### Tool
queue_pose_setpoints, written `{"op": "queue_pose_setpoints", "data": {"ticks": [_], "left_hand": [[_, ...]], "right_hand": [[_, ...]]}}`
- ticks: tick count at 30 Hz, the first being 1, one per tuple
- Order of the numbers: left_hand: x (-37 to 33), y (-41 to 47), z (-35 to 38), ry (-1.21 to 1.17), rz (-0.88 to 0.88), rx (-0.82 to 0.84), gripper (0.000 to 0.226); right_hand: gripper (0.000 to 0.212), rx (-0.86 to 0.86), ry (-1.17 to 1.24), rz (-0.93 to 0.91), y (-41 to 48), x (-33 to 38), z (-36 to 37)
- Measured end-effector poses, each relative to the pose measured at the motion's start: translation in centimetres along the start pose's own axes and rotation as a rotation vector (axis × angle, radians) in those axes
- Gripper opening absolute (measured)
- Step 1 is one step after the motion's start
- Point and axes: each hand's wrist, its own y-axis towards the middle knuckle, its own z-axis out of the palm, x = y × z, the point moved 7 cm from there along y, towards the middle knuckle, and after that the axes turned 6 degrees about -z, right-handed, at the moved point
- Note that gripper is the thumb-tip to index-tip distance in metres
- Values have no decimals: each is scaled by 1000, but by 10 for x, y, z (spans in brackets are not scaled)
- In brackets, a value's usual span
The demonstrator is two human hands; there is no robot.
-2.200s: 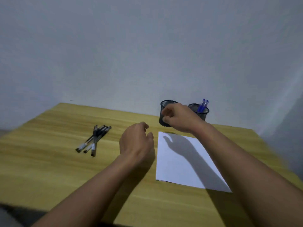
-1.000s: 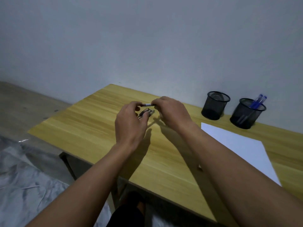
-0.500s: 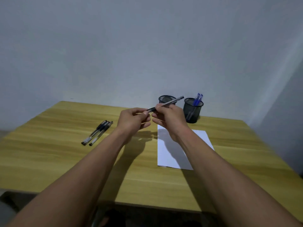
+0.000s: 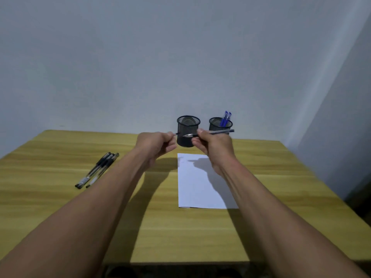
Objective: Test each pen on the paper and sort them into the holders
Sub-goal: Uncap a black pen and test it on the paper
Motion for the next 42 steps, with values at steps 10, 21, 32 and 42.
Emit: {"op": "queue_pose_setpoints", "data": {"ticks": [10,21,32,42], "left_hand": [[14,44,-23,522,129,-139,7],[32,84,0,991,246,-243,7],[49,22,-19,1265,420,-105,45],[65,8,-20,1426,468,-54,50]], "right_hand": [[17,-38,-156,70,-11,-42,-17],[29,-66,-244,148,-11,-63,-22],[25,-45,-298,109,-15,-63,-15],[7,22,-546,-9,-11,-59,-9]]}}
